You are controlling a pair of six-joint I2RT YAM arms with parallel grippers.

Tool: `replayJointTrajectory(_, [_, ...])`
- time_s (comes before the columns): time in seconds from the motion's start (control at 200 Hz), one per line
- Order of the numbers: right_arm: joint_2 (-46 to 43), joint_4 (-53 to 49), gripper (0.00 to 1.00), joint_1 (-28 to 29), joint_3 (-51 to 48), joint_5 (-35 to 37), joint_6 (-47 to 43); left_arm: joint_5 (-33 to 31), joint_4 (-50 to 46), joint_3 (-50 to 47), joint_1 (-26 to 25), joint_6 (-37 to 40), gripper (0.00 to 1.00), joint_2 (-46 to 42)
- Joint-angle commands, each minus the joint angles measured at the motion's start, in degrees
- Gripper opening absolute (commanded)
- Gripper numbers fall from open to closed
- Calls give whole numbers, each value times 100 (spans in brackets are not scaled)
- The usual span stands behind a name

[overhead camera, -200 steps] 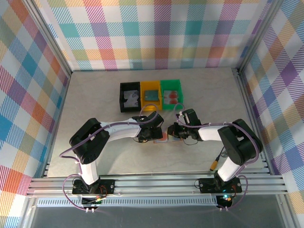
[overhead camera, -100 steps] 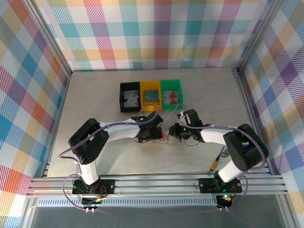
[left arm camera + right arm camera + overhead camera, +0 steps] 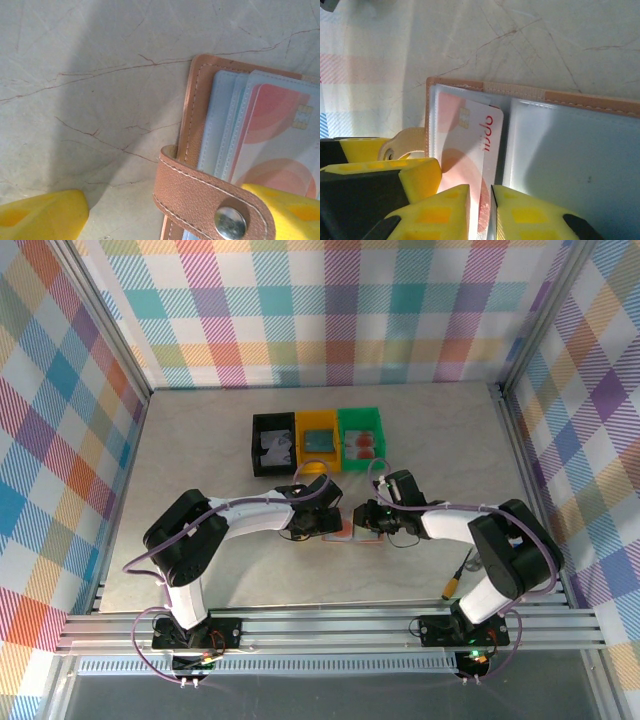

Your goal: Take the credit cards out of the card holder

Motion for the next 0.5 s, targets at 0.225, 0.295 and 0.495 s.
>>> replayJointTrajectory(0.225, [351,-25,19,-30,280,2,10,1498,746,-557,-78,-93,82,978])
replayJointTrajectory(0.295, [445,14,19,-28,296,-8,6,1518,753,-546,-73,-87,82,1002])
replayJointTrajectory(0.495, [514,452,19,-28,167,-211,22,1550,761,-540,-85,-58,82,1063])
